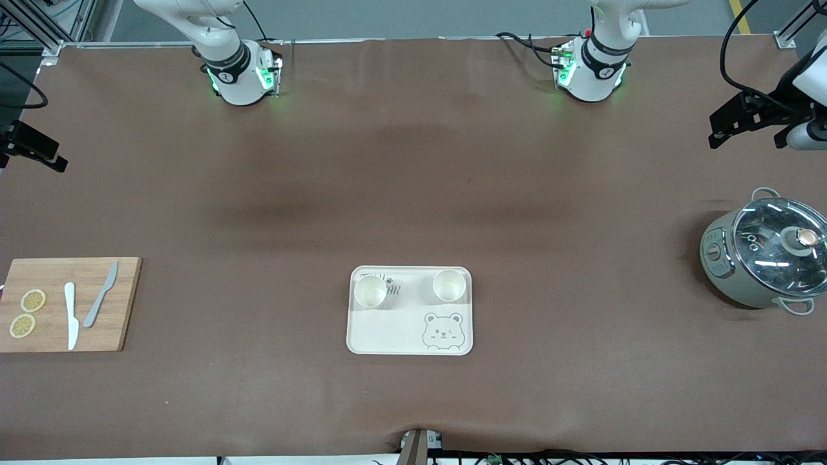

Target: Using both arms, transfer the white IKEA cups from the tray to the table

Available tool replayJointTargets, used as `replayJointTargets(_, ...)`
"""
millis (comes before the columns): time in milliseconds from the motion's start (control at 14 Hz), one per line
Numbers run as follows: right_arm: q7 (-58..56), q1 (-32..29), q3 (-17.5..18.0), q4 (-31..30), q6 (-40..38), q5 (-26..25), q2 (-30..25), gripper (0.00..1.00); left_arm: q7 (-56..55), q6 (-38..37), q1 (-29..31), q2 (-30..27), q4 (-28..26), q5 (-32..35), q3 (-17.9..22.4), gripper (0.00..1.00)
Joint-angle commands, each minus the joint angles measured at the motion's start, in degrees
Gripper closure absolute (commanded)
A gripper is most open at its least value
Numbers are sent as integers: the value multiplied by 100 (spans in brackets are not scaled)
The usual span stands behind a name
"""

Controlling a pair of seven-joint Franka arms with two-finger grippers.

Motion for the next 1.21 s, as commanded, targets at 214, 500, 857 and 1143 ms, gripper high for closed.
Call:
replayJointTargets(214, -64, -40, 25, 144, -60, 17, 59, 0, 126, -118, -21, 18, 72, 46, -40, 0)
replayJointTargets(500, -55, -40, 25, 144, -69, 26, 112, 0, 152, -135, -21, 53, -7, 55, -67, 0)
replayJointTargets(857, -55, 4, 34, 126, -25, 26, 165, 0, 82, -162, -65, 264, 19, 11, -137, 0)
replayJointTargets(1143, -64, -40, 34, 135, 220, 17, 472, 0, -102, 356, -161, 632, 28, 55, -243, 0)
